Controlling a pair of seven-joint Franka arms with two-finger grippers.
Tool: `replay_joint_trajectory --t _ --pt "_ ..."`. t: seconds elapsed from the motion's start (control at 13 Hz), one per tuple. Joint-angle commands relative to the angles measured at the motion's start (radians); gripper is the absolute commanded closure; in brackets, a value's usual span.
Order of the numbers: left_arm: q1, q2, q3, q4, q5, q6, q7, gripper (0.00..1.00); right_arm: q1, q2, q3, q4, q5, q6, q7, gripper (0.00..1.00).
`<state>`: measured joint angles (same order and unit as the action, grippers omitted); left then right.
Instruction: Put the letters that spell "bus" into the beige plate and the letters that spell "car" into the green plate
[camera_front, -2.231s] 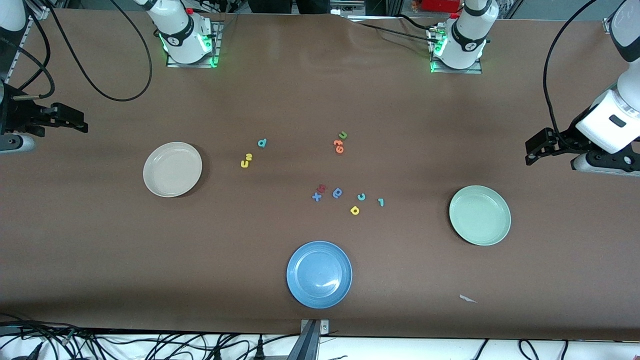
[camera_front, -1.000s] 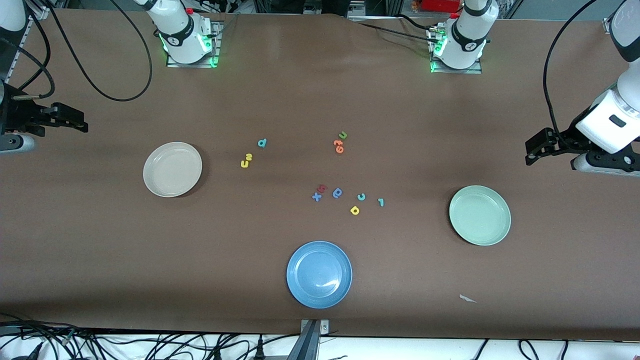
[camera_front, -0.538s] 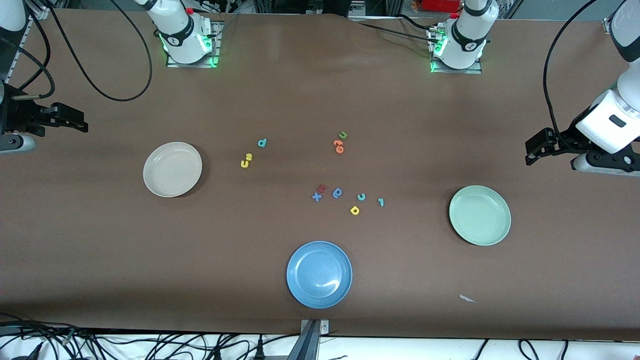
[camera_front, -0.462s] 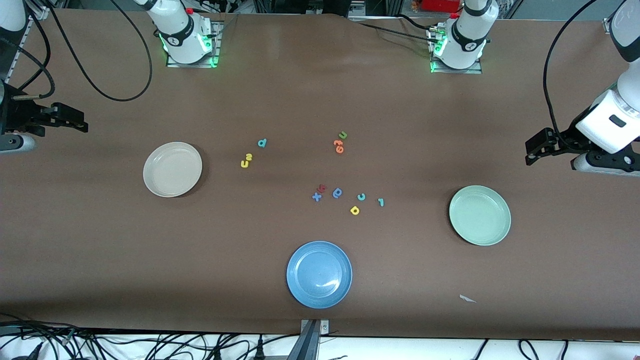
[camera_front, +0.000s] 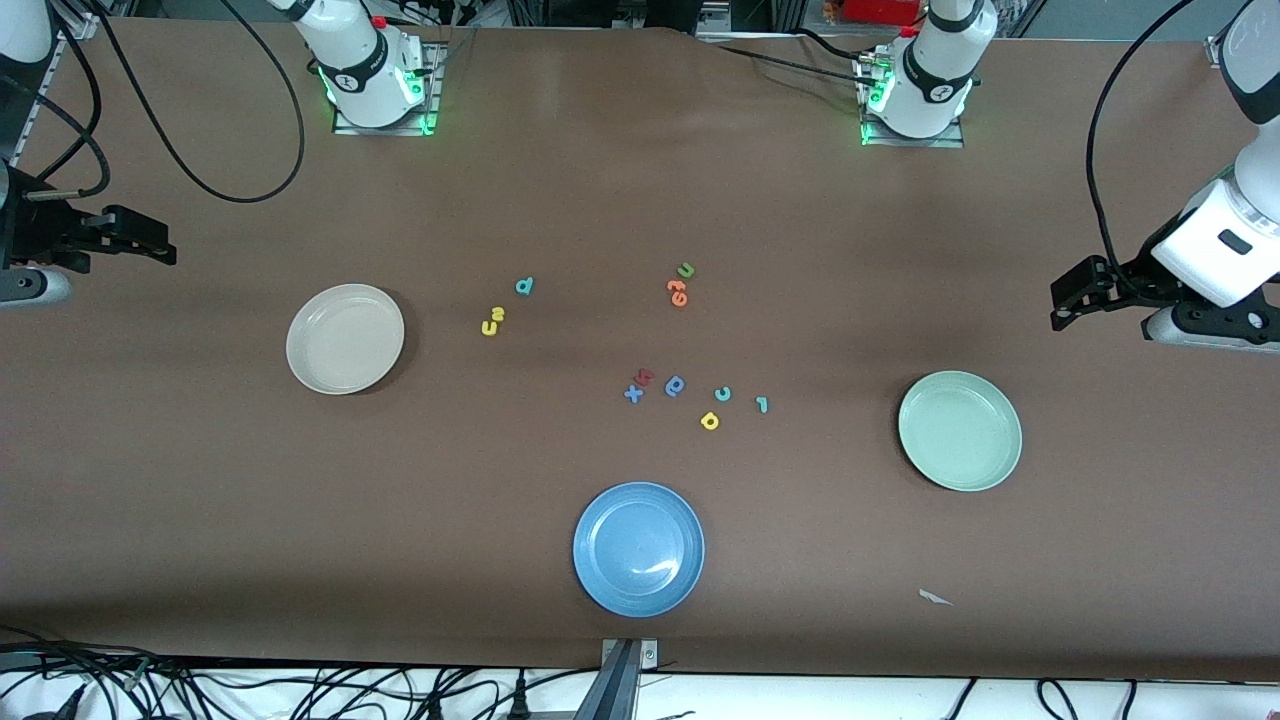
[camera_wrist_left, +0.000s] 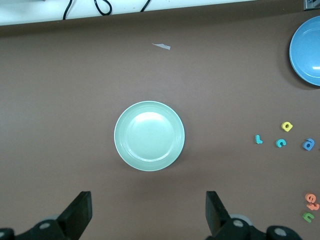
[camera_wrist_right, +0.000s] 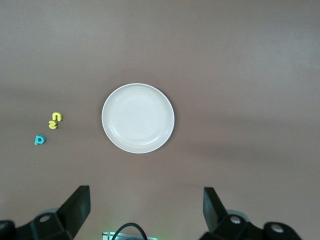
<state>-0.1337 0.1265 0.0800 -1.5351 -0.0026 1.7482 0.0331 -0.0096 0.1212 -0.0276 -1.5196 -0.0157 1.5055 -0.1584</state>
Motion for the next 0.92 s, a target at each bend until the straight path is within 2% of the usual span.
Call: replay_joint_trajectory --t 0.0,0.85 --pt "-0.004 0.010 0.003 0.029 0.026 -0.016 0.016 0.00 0.002 0.006 -0.002 0.018 -0.009 -0.019 -0.009 0.00" --pt "-0.004 0.008 0.003 0.029 0.026 -0.016 0.016 0.00 0.002 0.006 -0.002 0.018 -0.009 -0.031 -0.007 0.00"
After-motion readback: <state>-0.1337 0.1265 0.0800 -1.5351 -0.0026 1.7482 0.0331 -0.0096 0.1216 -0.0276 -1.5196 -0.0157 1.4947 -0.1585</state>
